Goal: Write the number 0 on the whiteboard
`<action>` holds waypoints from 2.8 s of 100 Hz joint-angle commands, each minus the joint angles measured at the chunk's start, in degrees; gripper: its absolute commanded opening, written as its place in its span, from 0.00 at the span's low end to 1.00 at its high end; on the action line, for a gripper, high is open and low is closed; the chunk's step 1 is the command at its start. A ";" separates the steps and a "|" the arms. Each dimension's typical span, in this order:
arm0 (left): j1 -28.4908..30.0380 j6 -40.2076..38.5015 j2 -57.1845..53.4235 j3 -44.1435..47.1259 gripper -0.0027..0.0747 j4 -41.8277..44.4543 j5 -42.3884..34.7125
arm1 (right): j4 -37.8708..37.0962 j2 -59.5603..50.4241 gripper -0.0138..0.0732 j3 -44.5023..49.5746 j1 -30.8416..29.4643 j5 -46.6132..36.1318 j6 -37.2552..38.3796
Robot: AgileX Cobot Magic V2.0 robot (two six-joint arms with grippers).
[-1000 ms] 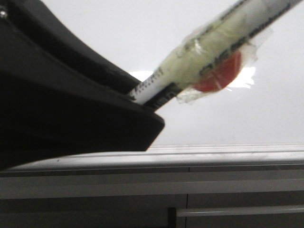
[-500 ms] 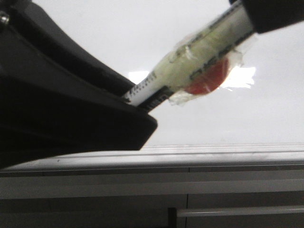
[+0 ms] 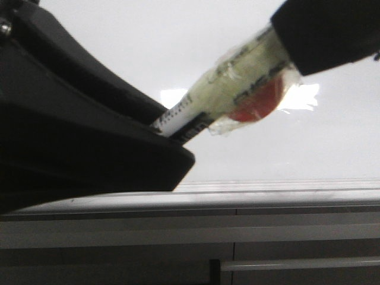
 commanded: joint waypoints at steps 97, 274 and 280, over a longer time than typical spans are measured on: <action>-0.40 -0.61 -32.84 -1.92 0.40 -3.68 35.54 | 4.13 6.49 0.08 -1.89 -0.02 -8.96 -0.52; -0.40 -7.96 -37.92 -1.81 0.01 -1.91 49.56 | 6.24 10.23 0.08 -1.97 -2.02 -40.67 -8.46; -0.40 -7.96 -37.92 -1.81 0.01 -1.91 49.16 | 6.14 9.66 0.08 -1.86 -3.33 -39.75 -8.46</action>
